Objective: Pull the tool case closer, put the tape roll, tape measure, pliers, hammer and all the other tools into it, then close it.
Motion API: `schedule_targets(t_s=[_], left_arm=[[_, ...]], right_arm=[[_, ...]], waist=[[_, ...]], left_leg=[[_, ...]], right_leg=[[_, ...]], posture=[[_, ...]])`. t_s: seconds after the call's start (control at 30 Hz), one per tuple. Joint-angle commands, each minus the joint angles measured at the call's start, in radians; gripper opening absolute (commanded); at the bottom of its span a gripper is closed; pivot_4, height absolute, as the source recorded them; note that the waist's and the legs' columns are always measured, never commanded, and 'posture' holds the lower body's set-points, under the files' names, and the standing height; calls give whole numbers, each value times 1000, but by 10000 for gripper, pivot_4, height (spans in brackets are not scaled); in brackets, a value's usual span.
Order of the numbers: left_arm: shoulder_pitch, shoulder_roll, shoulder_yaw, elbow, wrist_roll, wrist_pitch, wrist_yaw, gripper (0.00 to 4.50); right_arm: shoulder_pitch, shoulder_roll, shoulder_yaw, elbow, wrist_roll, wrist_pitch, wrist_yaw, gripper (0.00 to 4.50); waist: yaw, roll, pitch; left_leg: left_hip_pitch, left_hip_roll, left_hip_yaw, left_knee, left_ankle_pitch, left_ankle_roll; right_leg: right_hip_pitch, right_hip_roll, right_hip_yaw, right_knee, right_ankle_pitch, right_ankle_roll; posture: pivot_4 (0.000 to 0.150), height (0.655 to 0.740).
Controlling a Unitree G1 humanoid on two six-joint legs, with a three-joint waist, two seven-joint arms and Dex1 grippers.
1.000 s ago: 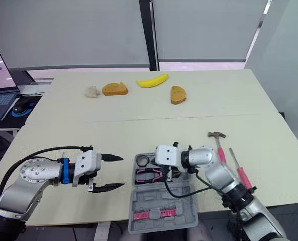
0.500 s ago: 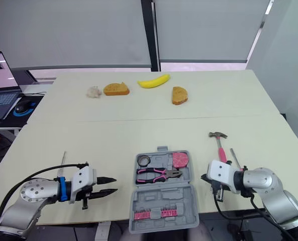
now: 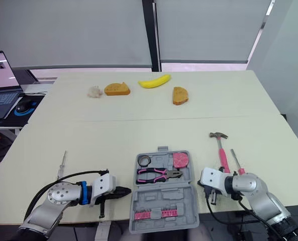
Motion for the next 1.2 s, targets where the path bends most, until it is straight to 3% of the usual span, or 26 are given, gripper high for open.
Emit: schedule_targets(t_s=[0.03,0.6,1.2], left_arm=[[-19,-14,-16,15,22,-46,17,303],[-102,-98,-59,21,43,-44,51,303],[-233,-130,-50,157,120,-75,121,303]], right_arm=[[-8,27,31,11,-7,-13,2,0],[-20,64,51,-45,-7,25,2,0],[-164,220,60,66,-112,80,-139,0]], waist=[[0,0,0],[3,0,-2],[1,0,-2]], left_leg=[[0,0,0,0,0,0],[1,0,0,0,0,0],[1,0,0,0,0,0]], right_leg=[[0,0,0,0,0,0],[1,0,0,0,0,0],[0,0,0,2,0,0]], posture=[[1500,7400],[1500,7400],[1500,7400]])
